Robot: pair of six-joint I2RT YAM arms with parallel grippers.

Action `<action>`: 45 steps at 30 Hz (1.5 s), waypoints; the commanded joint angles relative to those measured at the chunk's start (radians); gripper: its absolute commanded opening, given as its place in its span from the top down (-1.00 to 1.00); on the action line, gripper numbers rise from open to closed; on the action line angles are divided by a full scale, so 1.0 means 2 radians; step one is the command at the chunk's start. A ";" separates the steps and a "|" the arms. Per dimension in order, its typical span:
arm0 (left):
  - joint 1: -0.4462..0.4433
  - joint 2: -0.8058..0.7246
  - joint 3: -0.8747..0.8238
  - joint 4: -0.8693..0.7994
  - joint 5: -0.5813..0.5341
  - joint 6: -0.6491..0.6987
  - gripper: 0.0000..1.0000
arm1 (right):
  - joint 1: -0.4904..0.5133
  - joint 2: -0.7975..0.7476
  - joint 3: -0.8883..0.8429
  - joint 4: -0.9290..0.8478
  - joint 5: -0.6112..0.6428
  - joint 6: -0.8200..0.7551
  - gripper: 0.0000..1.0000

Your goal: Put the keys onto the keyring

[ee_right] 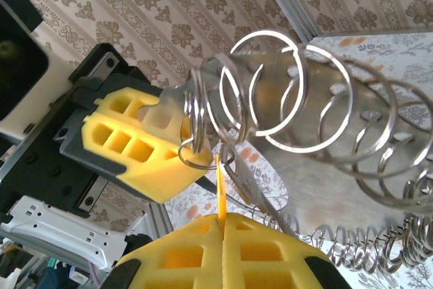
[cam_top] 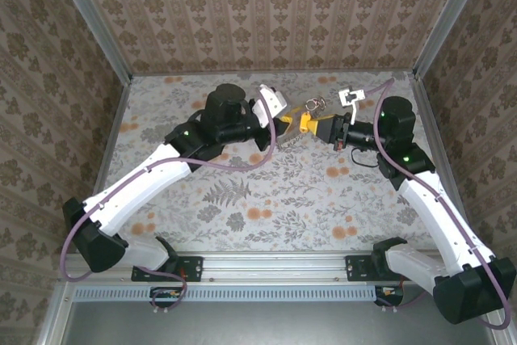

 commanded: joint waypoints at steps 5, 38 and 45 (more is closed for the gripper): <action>-0.035 -0.025 -0.010 0.042 -0.098 0.062 1.00 | -0.002 0.003 0.013 -0.026 0.000 0.011 1.00; -0.062 -0.017 -0.023 0.070 -0.075 -0.015 1.00 | -0.002 0.007 0.021 0.009 0.020 0.046 1.00; -0.063 -0.011 -0.020 0.082 -0.088 -0.060 1.00 | -0.003 0.006 0.018 -0.003 0.031 0.042 1.00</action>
